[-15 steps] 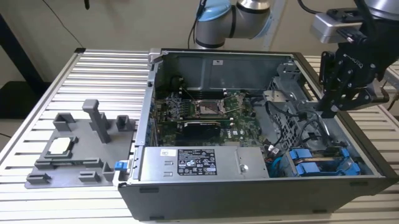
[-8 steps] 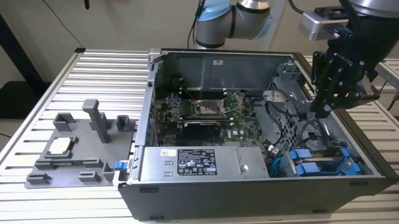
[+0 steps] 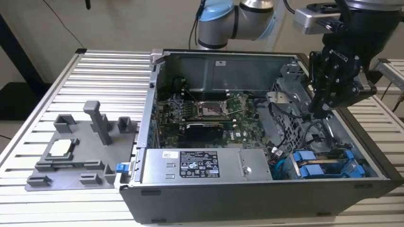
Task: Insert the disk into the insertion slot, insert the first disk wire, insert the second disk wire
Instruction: 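Insert the first disk wire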
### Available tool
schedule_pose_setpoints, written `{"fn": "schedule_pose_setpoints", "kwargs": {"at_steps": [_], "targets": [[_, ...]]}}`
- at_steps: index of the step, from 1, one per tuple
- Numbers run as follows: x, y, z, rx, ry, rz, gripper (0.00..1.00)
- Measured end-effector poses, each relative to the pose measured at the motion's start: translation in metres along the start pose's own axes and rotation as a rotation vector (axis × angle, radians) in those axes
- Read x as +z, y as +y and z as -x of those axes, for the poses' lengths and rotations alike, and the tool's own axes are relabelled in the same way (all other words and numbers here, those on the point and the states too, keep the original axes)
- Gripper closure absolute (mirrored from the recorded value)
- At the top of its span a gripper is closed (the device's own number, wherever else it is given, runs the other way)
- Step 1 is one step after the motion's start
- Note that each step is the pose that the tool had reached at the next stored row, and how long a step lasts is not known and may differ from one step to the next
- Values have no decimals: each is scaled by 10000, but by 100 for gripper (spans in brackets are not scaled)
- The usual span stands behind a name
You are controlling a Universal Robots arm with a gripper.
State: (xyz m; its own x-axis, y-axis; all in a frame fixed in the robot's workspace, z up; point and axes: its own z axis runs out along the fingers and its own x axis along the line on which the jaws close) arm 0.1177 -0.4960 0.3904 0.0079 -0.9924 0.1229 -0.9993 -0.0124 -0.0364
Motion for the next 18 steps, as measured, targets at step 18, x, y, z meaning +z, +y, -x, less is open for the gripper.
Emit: {"fn": "schedule_pose_setpoints", "kwargs": {"at_steps": [18], "targets": [[-23,189,52,-804,191,-189,73]]}}
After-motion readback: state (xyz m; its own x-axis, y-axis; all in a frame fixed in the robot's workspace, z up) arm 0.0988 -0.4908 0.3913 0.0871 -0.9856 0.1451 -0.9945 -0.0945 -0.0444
